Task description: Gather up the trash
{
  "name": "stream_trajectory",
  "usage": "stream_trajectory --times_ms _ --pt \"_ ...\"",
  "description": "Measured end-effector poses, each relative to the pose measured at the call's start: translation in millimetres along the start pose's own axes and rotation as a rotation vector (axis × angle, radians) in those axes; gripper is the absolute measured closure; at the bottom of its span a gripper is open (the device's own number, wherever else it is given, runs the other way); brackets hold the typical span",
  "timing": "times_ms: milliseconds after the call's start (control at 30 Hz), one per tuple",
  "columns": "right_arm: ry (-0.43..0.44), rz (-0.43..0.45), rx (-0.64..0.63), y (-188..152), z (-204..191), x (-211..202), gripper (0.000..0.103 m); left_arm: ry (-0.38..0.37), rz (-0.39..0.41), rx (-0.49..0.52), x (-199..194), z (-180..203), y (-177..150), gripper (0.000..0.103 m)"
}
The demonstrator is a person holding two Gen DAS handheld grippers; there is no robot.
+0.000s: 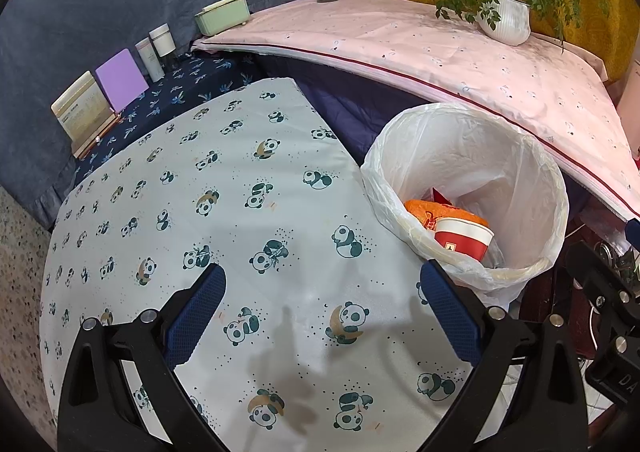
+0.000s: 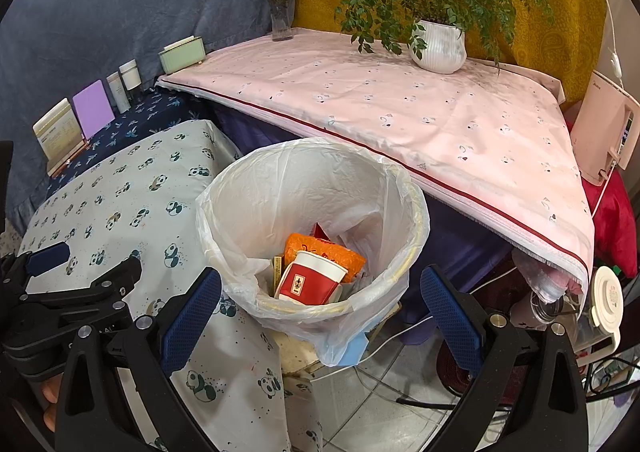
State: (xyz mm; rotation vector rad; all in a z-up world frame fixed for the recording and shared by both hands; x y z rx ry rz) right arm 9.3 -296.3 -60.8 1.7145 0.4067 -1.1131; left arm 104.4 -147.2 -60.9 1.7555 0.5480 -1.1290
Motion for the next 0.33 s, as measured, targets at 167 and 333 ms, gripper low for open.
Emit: stream_trajectory --times_ms 167,333 --pt "0.001 -0.002 0.0 0.0 0.4 0.5 0.007 -0.009 0.002 -0.002 0.5 0.5 0.7 0.01" --pt "0.004 0.003 0.007 -1.4 1.0 1.9 0.007 -0.03 0.008 0.012 1.5 4.2 0.8 0.01"
Point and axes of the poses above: each gripper's, at about its wrist camera, not at the fingertips, and x roughly the way its jaws point, z to its right, y to its top, the point moved 4 cm from there along x, roughly the way its jaws point, and after that the axes turned 9 degrees about -z, right-handed, at the moved point
